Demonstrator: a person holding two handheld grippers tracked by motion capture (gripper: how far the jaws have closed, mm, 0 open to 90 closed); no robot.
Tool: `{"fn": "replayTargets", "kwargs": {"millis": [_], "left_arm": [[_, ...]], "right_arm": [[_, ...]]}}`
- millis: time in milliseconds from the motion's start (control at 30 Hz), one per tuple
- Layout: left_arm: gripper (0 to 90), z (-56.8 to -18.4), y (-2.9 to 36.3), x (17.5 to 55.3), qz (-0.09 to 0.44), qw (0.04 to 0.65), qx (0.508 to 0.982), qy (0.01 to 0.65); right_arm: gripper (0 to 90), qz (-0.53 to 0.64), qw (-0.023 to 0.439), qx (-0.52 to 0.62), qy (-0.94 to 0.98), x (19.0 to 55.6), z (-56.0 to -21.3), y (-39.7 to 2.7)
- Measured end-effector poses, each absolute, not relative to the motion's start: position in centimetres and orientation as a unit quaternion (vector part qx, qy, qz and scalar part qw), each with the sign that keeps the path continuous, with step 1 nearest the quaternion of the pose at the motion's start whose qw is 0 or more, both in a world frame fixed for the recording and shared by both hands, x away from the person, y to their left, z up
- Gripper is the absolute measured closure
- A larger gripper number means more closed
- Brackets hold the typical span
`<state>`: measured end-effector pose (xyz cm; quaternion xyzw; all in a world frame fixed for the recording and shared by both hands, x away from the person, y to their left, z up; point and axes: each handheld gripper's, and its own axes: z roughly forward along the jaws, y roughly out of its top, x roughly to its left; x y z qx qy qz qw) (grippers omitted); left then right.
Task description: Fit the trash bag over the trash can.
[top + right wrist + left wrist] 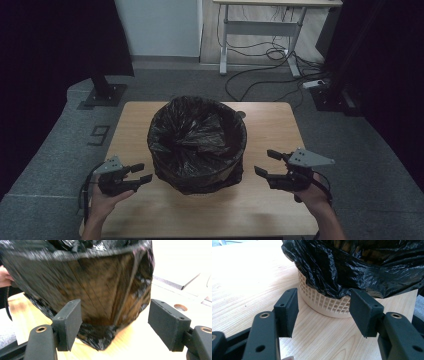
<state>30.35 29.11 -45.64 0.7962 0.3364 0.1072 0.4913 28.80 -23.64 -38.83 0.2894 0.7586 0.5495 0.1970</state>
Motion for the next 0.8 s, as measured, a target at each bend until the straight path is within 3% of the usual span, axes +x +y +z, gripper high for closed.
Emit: {"fn": "replayTargets", "kwargs": {"millis": [333, 800], "left_arm": [[39.8, -45.9, 29.0, 30.3, 0.103, 0.489, 0.799, 0.333], [39.7, -45.9, 29.1, 30.3, 0.103, 0.487, 0.800, 0.334]], "right_arm": [[26.4, 0.544, 0.195, 0.316, 0.753, 29.2, -42.5, -25.0], [26.2, 0.539, 0.190, 0.313, 0.759, 29.3, -43.3, -24.5]]}}
